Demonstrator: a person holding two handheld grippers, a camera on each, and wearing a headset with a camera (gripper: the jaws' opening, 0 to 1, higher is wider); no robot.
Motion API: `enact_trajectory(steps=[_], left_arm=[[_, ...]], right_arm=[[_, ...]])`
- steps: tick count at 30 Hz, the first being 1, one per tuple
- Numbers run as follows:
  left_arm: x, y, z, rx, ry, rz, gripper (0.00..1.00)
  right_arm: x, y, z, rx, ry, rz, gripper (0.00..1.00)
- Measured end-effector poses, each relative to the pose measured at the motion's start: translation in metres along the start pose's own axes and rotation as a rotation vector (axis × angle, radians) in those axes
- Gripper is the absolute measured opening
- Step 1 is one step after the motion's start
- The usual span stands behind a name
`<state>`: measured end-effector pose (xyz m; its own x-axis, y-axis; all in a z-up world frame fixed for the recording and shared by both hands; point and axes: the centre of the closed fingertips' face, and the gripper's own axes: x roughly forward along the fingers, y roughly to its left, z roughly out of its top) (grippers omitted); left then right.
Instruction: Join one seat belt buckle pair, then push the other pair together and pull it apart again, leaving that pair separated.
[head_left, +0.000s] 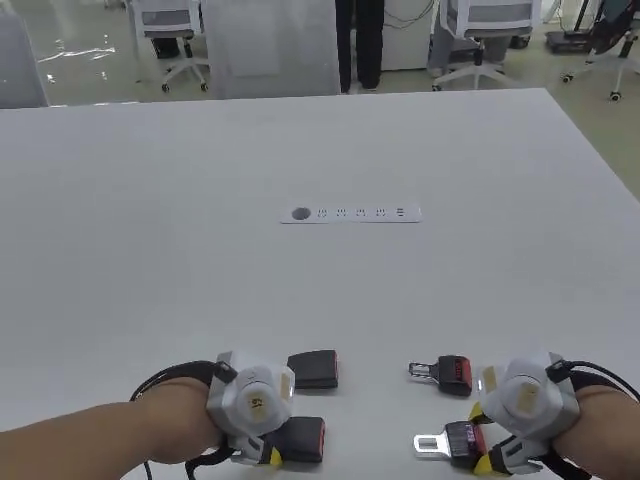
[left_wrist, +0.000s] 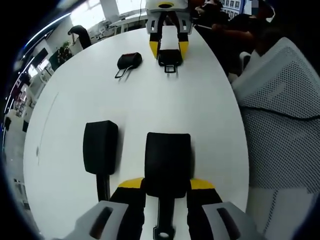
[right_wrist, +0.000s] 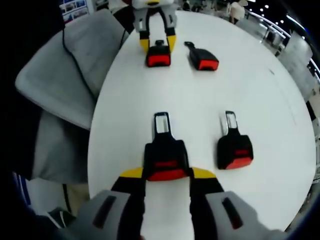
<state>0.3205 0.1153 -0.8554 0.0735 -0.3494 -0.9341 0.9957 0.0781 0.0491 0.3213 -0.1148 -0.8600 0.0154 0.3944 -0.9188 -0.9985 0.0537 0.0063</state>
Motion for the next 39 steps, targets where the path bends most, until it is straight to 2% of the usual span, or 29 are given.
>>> enact_trajectory(steps=[7, 13, 28, 34, 39], left_arm=[[0.000, 0.000, -0.002, -0.020, 0.004, 0.014, 0.32], [0.000, 0.000, -0.002, -0.027, 0.024, 0.022, 0.32], [0.001, -0.001, -0.003, -0.036, 0.040, 0.018, 0.32], [0.001, -0.001, -0.004, -0.037, 0.041, 0.018, 0.32], [0.001, -0.001, -0.003, -0.041, 0.040, 0.017, 0.32]], right_arm=[[0.000, 0.000, 0.000, 0.037, 0.001, -0.022, 0.33], [0.000, 0.001, 0.000, 0.037, -0.014, -0.020, 0.34], [0.001, 0.003, 0.002, 0.026, 0.006, -0.017, 0.33], [0.006, 0.007, 0.014, 0.025, -0.003, -0.016, 0.33], [0.014, 0.009, 0.033, 0.038, -0.028, -0.024, 0.33]])
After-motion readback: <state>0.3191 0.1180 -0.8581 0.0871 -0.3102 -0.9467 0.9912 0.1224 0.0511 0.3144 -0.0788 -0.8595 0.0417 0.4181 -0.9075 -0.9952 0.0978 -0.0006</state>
